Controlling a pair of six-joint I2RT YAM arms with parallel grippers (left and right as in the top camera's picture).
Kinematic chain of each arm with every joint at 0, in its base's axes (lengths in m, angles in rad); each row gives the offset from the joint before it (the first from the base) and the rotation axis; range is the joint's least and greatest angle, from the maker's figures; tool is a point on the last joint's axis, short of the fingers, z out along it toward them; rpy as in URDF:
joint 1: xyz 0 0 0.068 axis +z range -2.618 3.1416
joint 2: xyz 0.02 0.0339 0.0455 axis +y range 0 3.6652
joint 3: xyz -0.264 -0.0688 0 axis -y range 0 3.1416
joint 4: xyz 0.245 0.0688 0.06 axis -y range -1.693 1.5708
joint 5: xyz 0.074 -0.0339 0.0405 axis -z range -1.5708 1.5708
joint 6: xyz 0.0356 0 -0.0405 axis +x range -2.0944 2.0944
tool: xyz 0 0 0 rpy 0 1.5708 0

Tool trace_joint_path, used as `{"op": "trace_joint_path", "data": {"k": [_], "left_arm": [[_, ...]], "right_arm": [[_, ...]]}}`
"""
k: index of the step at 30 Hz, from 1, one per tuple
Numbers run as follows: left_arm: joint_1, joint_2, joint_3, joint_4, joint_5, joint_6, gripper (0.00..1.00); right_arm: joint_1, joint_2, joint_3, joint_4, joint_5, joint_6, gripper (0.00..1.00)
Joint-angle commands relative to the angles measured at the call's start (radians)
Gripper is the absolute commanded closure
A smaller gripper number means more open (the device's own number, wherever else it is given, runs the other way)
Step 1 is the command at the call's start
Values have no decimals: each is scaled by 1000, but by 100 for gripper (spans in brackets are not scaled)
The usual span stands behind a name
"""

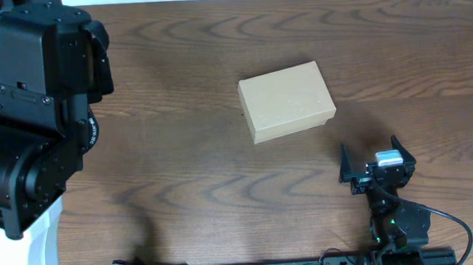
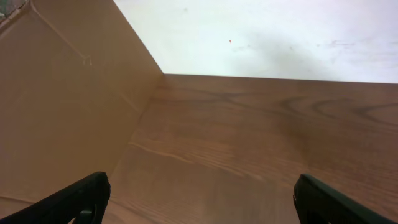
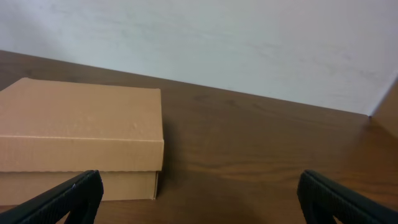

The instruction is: Pack container

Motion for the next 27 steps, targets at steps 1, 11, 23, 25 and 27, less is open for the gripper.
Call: {"op": "trace_joint_path", "data": {"k": [1, 11, 23, 25, 27], "left_arm": [[3, 4, 3, -3, -18, -8, 5], [3, 4, 3, -3, -18, -8, 5], [72, -114, -59, 150, 242, -34, 5], [130, -172, -145, 294, 363, -30, 5], [172, -235, -265, 445, 459, -9, 5]], "right_arm": [[2, -6, -2, -6, 14, 11, 1], [2, -6, -2, -6, 14, 11, 1], [2, -6, -2, -6, 14, 11, 1], [2, -6, -2, -6, 14, 11, 1], [2, -6, -2, -6, 14, 11, 1]]}}
